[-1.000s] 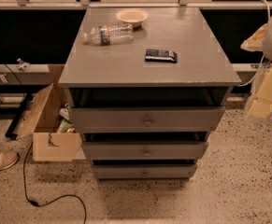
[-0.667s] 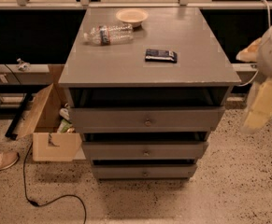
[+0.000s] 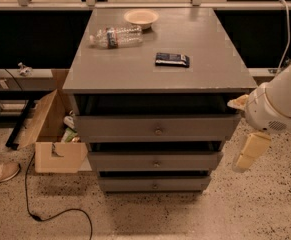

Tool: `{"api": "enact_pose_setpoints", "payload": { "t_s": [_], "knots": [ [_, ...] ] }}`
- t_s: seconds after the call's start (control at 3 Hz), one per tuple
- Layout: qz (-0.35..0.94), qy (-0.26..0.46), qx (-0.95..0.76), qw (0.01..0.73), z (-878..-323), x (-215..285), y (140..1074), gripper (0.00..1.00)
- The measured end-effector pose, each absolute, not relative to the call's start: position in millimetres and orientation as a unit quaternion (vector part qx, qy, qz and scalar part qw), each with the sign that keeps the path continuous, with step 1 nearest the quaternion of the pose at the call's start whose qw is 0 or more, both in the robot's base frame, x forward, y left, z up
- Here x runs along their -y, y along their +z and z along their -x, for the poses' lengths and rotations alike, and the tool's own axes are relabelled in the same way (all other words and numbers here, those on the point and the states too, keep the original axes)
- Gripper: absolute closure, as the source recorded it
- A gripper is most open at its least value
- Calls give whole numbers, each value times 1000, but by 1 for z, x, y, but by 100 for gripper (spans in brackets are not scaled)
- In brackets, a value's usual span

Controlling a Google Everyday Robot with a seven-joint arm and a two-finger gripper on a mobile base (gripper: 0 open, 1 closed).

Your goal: Open top drawer

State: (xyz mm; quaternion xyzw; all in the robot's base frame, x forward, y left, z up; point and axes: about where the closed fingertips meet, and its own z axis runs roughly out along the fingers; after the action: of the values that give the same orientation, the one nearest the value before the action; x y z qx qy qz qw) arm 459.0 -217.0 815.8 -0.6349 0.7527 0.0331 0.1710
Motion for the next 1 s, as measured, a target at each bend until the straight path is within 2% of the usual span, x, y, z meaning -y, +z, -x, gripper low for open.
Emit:
{"api": "enact_pose_setpoints", "payload": {
  "t_s": [0.33,1.0],
  "knots": [
    [635,33,-753,171,-459,217,816,0],
    [681,0,-715,159,-525,218,739,0]
  ]
}}
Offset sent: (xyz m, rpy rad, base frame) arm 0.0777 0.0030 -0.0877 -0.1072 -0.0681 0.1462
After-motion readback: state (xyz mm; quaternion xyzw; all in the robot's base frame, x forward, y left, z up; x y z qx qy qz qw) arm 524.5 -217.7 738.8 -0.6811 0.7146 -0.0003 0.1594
